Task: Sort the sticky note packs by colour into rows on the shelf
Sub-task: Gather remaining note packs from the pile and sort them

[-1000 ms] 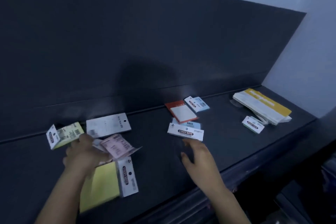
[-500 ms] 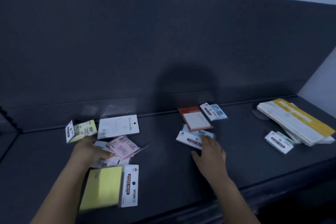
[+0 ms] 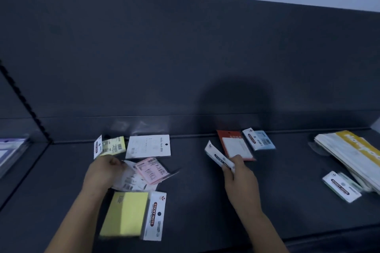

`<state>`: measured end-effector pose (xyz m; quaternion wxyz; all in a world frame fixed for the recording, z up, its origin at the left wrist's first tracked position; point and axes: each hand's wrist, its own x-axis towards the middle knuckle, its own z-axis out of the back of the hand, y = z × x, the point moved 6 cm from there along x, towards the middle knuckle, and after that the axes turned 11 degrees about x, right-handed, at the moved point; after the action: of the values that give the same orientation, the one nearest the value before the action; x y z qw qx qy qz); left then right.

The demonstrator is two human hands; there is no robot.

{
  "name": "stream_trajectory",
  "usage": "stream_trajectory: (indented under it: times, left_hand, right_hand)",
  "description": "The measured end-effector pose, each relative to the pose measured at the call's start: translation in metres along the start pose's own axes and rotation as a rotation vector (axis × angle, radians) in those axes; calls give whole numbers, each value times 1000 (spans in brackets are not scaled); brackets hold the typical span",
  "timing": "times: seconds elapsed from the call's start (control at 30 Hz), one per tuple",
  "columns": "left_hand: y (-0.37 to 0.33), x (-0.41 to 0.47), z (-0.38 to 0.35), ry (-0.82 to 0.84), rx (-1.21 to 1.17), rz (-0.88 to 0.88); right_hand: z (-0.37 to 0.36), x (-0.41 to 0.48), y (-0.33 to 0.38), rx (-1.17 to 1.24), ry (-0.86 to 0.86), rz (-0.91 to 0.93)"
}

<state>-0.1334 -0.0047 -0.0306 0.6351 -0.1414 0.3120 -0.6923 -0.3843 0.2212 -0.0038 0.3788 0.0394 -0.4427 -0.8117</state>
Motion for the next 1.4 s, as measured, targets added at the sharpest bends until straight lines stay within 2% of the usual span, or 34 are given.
stream_trajectory:
  times: [0.07,0.17,0.2,0.37,0.5,0.57,0.7,0.83,0.9,1.0,1.07,1.13,1.27,1.3,1.4]
  left_hand:
    - [-2,2,1,7,32,-4]
    - [-2,2,-13,195,64,-27]
    - [-2,-1,-16,213,76,-53]
    - [-10,-18,-2,-129,250,-243]
    - [-15,-22,7,-230,183,-346]
    - [-19,-22,13,-245,115,-372]
    - [-26,-26,27,-226,-161,-320]
    - [-24,-31,42,-376,-281,-285]
    - [-19,-34,45,-421,-433,-236]
    - [-13,-38,41,-374,-759,-161]
    - [-13,-40,38,-353,-844,-144]
    - [-19,-47,35,-358,-883,-167]
    - [-55,-86,24,-364,-755,-389]
    - [-65,-97,17,-311,-728,-463]
    - [-87,-125,-18,13,-604,-658]
  right_hand:
    - [8,1,10,97,-22,10]
    - [11,1,18,212,-31,-10]
    - [11,0,17,235,-23,-17]
    - [3,-7,16,240,34,-33]
    - [5,-10,14,263,28,-52]
    - [5,-12,14,273,24,-59]
    - [4,-15,15,320,29,-76]
    - [-1,-20,16,455,48,-149]
    - [-3,-23,18,544,53,-200]
    - [-7,-28,19,633,47,-263]
    - [-8,-30,19,662,35,-287]
    - [-11,-32,22,732,27,-329]
    - [-21,-38,30,969,53,-464]
    - [-24,-39,32,1030,66,-509]
    - [-32,-42,34,1171,108,-624]
